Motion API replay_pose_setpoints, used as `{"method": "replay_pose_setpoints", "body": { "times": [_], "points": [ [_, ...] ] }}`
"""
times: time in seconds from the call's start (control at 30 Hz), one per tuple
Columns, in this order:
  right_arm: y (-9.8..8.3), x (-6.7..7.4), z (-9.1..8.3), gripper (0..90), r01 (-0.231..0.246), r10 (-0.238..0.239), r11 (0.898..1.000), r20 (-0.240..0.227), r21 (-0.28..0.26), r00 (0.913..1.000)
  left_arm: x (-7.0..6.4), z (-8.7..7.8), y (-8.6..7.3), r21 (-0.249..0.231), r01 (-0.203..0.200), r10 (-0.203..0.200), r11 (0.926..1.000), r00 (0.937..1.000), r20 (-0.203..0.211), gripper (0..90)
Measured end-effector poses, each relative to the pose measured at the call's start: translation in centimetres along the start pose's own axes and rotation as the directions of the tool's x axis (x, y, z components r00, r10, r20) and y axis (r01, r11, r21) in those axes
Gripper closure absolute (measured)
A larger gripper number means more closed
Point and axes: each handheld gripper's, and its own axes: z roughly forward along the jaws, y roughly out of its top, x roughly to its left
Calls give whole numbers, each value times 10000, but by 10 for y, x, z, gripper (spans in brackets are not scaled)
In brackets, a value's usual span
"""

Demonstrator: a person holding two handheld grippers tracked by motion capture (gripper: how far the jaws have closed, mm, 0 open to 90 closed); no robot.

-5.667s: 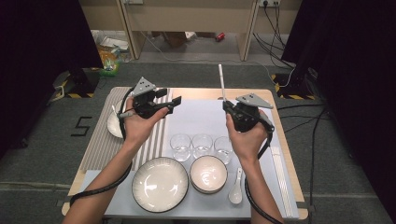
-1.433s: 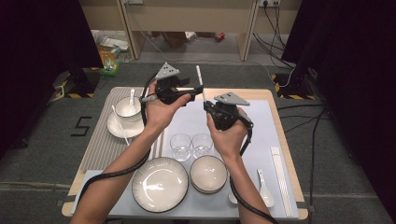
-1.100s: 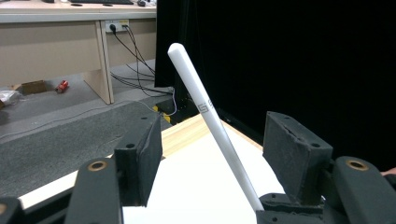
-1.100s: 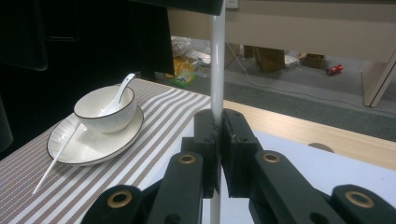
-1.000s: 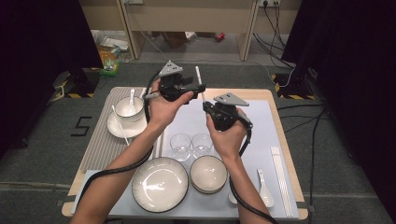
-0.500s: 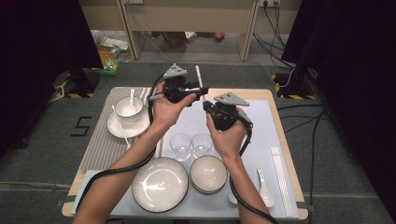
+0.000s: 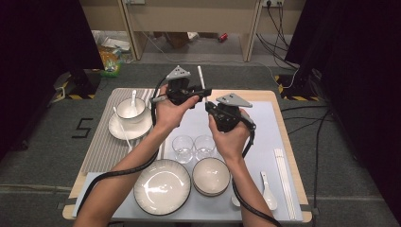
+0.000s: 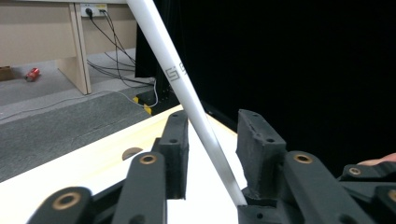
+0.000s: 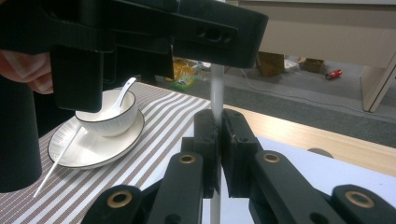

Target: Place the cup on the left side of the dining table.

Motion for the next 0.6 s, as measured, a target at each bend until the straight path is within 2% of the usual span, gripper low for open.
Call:
{"method": "replay_pose_setpoints", "body": {
  "times": [0.3, 0.43, 0.5, 0.6],
  "points": [
    [0, -1, -1, 855, 23, -23, 10000, 22, -97, 10000, 0, 0, 0, -99, 73, -72, 9999, 9999, 110, 746],
    [0, -1, -1, 855, 17, -16, 10000, 34, -94, 10000, -3, -1, 0, -239, 175, -168, 9996, 9994, 307, 798],
    [0, -2, -1, 855, -4, 5, 9999, 55, -110, 10000, -6, -1, 1, -305, 303, -285, 9991, 9978, 594, 825],
    [0, -2, -1, 854, -30, 31, 9999, 56, -115, 10000, -7, -1, 1, -380, 338, -313, 9987, 9975, 636, 832]
  ]
}}
